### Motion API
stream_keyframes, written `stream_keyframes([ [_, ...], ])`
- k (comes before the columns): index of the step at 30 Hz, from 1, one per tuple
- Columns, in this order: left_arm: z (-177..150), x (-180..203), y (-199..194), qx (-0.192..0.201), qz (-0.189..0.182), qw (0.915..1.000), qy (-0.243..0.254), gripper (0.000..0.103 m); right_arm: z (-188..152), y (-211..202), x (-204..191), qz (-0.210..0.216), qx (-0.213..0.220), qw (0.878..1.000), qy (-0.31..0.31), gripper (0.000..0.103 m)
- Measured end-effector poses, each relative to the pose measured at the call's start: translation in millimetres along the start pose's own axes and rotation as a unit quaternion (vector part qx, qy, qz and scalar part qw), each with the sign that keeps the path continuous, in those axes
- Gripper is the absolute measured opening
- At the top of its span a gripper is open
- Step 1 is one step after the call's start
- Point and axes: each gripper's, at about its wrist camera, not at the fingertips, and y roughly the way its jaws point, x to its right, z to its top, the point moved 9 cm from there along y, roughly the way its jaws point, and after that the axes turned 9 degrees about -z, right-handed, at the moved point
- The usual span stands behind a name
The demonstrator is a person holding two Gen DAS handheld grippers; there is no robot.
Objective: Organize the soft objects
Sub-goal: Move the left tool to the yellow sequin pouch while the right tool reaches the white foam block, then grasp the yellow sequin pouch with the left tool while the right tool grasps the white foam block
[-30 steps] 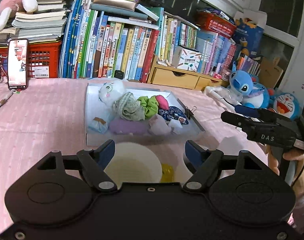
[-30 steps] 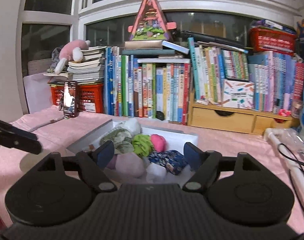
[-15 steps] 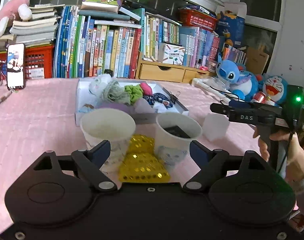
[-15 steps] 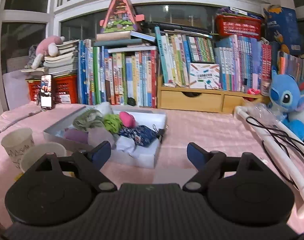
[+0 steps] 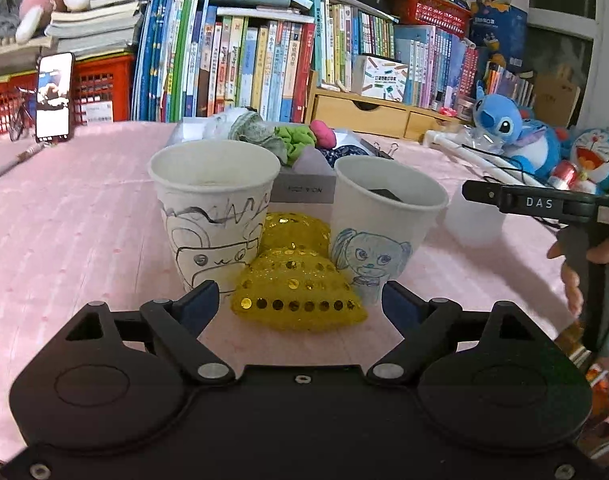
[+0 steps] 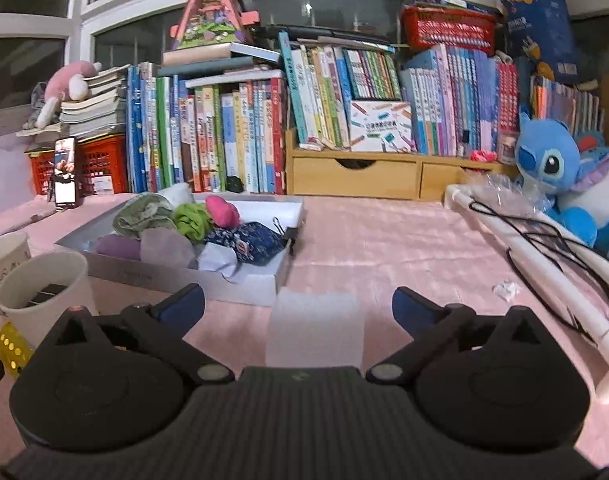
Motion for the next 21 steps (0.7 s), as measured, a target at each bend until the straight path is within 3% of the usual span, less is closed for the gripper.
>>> stream_keyframes([
  [13,-6,11,21,0.018,0.039,0.9988,0.025,0.088,-17,17,-5,0.001,-0.031,1.000,0.001,0.103],
  [21,-9,12,20,0.012,0.049,0.9977,0.045,0.061,-22,25,-7,0.006,-0.051,0.999,0.012,0.101],
])
